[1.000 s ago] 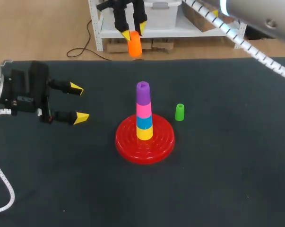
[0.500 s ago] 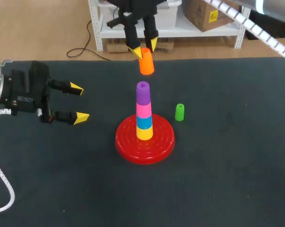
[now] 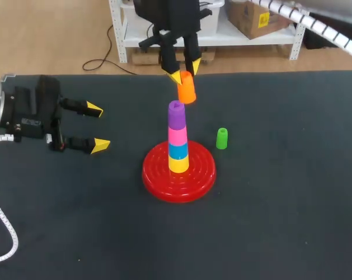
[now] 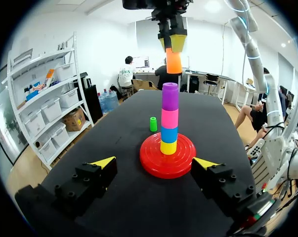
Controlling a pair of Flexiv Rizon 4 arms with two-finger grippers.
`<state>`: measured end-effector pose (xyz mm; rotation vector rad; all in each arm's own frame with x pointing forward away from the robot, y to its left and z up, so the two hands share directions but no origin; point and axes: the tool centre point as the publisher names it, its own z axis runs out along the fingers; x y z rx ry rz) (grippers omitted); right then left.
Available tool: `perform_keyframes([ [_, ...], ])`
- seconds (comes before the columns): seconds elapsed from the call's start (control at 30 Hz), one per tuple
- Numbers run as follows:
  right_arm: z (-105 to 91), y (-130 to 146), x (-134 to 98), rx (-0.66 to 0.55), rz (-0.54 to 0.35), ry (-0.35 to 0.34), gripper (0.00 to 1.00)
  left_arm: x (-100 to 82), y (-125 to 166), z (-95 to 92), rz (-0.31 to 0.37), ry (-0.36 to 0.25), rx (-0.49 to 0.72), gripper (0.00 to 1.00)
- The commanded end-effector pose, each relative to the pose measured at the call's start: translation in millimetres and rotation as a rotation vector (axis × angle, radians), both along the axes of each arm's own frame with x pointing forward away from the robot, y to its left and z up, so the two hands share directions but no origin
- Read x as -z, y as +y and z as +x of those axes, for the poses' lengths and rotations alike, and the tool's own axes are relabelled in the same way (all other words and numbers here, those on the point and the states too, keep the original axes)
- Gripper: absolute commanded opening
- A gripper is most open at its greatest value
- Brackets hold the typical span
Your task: Pick up and stack the cylinders on the red base in this order: pink,purple,orange,green
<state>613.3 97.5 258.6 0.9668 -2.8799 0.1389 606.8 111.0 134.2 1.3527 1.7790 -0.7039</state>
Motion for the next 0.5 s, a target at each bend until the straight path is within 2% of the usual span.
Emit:
perform_keyframes([
  [0.03, -3.2, 2.4, 10.2, -0.011, 0.112, -0.176, 0.0, 1.5, 0.6, -0.4, -0.005, -0.005, -0.001, 1.0],
  [0.5, 2.9, 14.3, 21.1, -0.049, 0.121, -0.177, 0.0, 1.5, 0.6, -0.4, -0.005, -0.005, -0.001, 1.0],
])
